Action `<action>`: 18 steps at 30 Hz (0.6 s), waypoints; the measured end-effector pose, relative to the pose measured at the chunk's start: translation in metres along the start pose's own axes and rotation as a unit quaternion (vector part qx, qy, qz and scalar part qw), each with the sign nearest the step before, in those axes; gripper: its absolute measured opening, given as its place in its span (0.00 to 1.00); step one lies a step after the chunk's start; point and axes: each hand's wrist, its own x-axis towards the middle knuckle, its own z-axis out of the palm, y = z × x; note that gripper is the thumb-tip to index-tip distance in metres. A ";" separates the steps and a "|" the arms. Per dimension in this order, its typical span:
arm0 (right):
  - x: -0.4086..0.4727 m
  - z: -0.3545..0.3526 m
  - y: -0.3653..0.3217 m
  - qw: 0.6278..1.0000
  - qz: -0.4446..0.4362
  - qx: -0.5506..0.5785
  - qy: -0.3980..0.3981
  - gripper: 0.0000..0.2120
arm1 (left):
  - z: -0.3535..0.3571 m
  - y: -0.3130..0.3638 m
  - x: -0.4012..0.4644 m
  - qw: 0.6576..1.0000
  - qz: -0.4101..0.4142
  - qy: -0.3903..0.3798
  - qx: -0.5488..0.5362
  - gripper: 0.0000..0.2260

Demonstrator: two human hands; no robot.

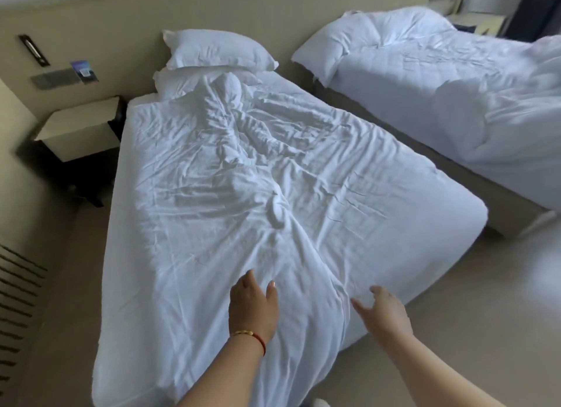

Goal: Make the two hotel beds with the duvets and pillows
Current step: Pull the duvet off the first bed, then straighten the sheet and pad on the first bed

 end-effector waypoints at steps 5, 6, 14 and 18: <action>0.013 -0.054 0.040 0.998 0.056 0.001 -0.024 0.24 | 0.016 0.056 -0.006 0.998 0.014 -0.058 -0.001 0.23; 0.018 -0.063 0.045 0.998 0.056 -0.002 -0.032 0.18 | 0.020 0.068 -0.006 0.997 0.018 -0.075 -0.008 0.23; 0.101 -0.173 0.059 0.997 -0.013 0.037 -0.069 0.13 | 0.086 0.225 0.032 0.991 0.033 -0.132 0.006 0.15; 0.169 -0.269 0.075 0.995 -0.039 0.071 -0.056 0.14 | 0.146 0.344 0.055 0.990 0.035 -0.131 -0.030 0.14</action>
